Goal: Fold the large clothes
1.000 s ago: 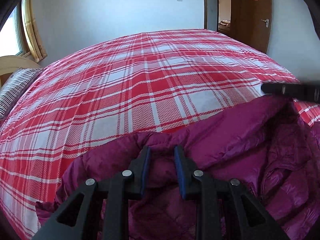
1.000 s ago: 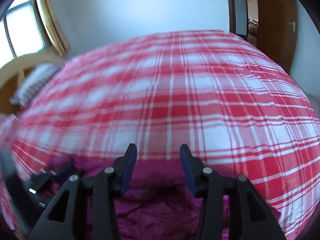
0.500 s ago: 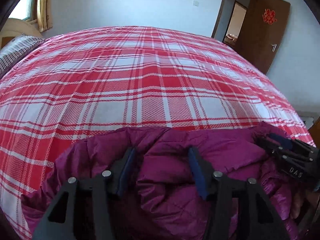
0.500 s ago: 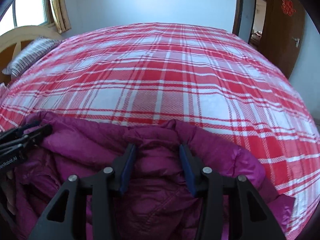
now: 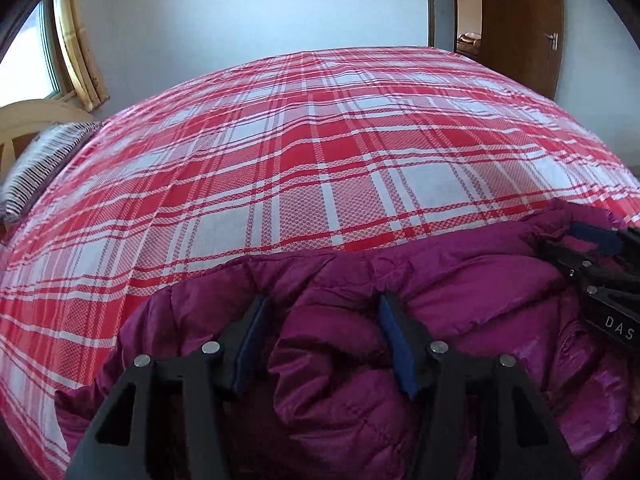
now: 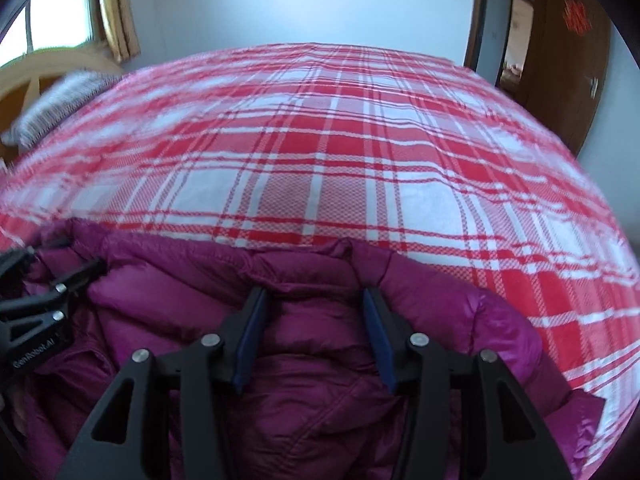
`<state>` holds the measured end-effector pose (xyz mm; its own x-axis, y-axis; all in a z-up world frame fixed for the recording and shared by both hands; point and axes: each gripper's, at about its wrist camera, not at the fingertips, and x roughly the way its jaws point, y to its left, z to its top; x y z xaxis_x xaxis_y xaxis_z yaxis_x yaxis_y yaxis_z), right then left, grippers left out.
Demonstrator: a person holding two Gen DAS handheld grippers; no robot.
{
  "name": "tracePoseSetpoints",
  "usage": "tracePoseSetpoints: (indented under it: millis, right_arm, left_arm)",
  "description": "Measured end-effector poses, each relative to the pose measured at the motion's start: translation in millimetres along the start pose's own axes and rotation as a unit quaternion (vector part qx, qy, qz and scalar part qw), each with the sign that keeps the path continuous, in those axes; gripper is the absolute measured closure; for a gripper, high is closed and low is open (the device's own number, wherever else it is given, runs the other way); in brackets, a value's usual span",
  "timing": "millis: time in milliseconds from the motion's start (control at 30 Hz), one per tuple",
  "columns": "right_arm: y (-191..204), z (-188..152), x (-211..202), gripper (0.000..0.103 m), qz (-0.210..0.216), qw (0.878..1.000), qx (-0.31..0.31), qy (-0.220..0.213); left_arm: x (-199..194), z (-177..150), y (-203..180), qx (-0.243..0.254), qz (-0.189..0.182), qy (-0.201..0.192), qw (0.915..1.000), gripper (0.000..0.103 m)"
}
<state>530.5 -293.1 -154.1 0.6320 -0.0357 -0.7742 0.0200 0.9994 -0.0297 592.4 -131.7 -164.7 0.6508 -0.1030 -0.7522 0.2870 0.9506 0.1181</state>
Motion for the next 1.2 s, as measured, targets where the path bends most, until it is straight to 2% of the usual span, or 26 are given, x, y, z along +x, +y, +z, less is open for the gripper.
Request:
tracePoseSetpoints:
  millis: [67, 367, 567, 633, 733, 833, 967, 1100, 1200]
  right_arm:
    - [4, 0, 1, 0.051, -0.014, 1.000, -0.013, 0.002]
    - [2, 5, -5, 0.050, -0.016, 0.999, -0.030, 0.010]
    - [6, 16, -37, 0.047, -0.001, 0.999, 0.003, -0.040]
    - [15, 19, -34, 0.041, 0.007, 0.999, 0.005, -0.035]
    - [28, 18, -21, 0.041, 0.003, 1.000, -0.006, -0.019]
    - [27, 9, -8, 0.042, 0.007, 1.000, -0.007, 0.001]
    - [19, 1, -3, 0.042, 0.026, 1.000, 0.007, 0.002]
    - [22, 1, 1, 0.041, 0.024, 1.000, 0.004, 0.002]
    - [20, 0, 0, 0.041, 0.029, 1.000, 0.009, -0.002]
  left_arm:
    - [0, 0, -3, 0.008, 0.011, -0.002, 0.9999, 0.044]
    - [1, 0, -3, 0.008, 0.013, -0.006, 0.9999, 0.044]
    - [1, 0, -3, 0.006, 0.010, -0.007, 0.9999, 0.044]
    - [1, -1, -3, 0.005, 0.010, -0.008, 0.9999, 0.044]
    - [1, 0, -3, 0.005, 0.011, -0.008, 0.9999, 0.044]
    - [1, -1, -2, 0.000, 0.004, -0.008, 1.0000, 0.044]
    - [-3, 3, 3, -0.015, -0.008, -0.009, 0.9998, 0.044]
    - [-32, 11, 3, -0.022, -0.007, -0.050, 0.9985, 0.044]
    - [-45, 25, -3, -0.041, -0.038, -0.049, 0.9972, 0.043]
